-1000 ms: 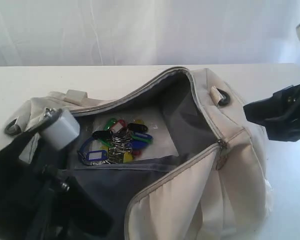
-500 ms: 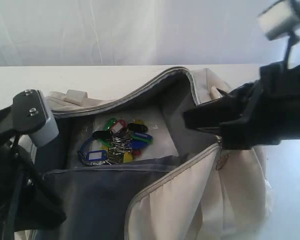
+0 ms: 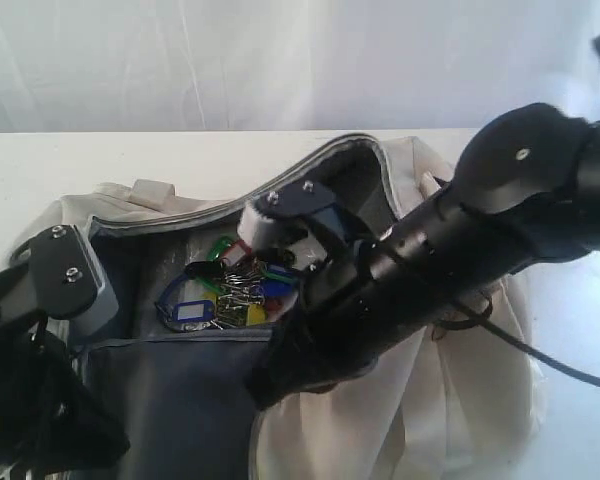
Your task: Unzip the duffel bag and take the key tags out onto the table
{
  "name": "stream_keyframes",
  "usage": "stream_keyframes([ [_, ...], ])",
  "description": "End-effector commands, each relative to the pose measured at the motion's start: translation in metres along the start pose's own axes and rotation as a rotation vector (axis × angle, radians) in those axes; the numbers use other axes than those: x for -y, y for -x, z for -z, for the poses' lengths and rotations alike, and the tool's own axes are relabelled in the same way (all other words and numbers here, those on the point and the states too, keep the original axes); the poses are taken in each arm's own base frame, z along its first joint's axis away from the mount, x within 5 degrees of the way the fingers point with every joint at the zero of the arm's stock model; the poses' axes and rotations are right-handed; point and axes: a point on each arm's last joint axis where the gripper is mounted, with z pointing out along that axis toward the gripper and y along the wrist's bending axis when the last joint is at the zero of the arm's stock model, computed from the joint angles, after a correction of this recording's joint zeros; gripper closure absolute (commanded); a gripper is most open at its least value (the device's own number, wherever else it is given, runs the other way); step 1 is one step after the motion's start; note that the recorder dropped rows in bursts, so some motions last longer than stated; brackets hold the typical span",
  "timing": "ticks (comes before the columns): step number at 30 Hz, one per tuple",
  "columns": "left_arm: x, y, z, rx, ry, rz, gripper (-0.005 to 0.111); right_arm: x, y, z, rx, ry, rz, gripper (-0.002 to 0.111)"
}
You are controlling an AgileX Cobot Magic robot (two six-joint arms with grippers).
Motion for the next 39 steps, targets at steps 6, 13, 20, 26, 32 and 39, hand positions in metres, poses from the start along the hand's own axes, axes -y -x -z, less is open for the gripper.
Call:
stream_keyframes([
  [6, 0.001, -0.001, 0.0, 0.001, -0.003, 0.011, 0.09, 0.038, -0.028, 0.005, -0.379, -0.415, -0.136, 0.108],
  [13, 0.001, -0.001, 0.0, 0.001, -0.003, 0.013, 0.09, 0.044, -0.033, 0.013, -0.432, -0.52, -0.158, 0.108],
  [20, 0.001, -0.001, 0.0, 0.001, -0.003, 0.015, 0.09, 0.01, -0.003, 0.062, -0.159, -0.488, -0.053, 0.108],
  [26, 0.001, -0.001, 0.0, 0.003, -0.006, 0.017, 0.09, -0.017, 0.02, 0.133, 0.142, -0.64, 0.052, 0.108],
  [32, 0.002, -0.001, 0.0, 0.004, -0.007, 0.019, 0.09, -0.001, 0.021, 0.154, 0.139, -0.756, -0.006, 0.072],
  [39, 0.002, -0.001, 0.0, 0.004, -0.007, 0.019, 0.09, 0.038, 0.022, 0.146, 0.076, -0.833, -0.097, 0.043],
])
